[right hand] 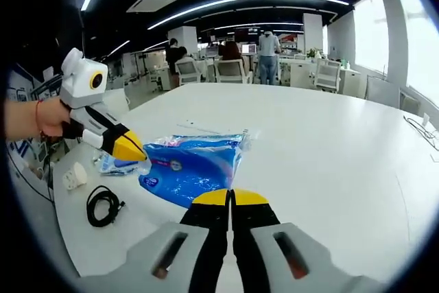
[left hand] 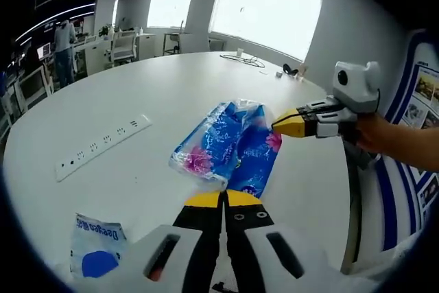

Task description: Arrange the tabletop items into an orderly group along one side of the table until the central work area is clear of visible clutter.

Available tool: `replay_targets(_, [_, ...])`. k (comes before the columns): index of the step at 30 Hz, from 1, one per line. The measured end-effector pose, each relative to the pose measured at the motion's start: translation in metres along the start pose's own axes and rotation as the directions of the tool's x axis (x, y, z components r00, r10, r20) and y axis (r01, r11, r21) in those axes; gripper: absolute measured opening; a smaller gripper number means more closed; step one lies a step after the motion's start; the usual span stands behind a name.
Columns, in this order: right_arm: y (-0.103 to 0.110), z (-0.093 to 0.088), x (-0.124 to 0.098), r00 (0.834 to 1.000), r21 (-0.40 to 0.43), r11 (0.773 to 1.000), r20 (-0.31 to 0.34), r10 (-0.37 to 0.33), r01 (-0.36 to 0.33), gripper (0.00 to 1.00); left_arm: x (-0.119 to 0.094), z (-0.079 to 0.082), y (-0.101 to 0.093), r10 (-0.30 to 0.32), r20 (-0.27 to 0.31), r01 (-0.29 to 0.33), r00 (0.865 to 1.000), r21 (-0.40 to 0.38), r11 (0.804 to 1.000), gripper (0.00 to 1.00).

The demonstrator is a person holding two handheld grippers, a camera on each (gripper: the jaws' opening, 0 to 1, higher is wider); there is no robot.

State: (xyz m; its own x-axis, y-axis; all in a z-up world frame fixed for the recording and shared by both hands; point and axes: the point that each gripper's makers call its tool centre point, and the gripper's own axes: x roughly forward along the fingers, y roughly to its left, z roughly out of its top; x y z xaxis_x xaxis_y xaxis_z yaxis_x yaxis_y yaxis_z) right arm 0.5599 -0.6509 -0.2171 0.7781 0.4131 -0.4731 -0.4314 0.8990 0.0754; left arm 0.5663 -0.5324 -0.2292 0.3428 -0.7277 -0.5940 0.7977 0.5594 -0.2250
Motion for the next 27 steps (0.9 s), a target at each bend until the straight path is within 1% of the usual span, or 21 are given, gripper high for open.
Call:
replay_targets(7, [-0.011,-0.015,0.003,1.0,0.015,1.0,-0.024,-0.015,0.016,0.0,0.017,-0.004,0.001,-0.01,-0.02,0.01,1.0,-0.003,1.0,0.0])
replay_targets(23, [-0.042,-0.038,0.015,0.997,0.045,0.998,-0.066,-0.046,0.049,0.0,0.056,-0.006,0.003,-0.017,-0.044,0.017,0.999,-0.02,1.0,0.0])
replay_targets(27, [-0.049,-0.046,0.018,0.996,0.06,0.997,-0.077,-0.051,0.055,0.0,0.068,-0.01,0.005,-0.017,-0.056,0.016,0.998,-0.026,1.0,0.0])
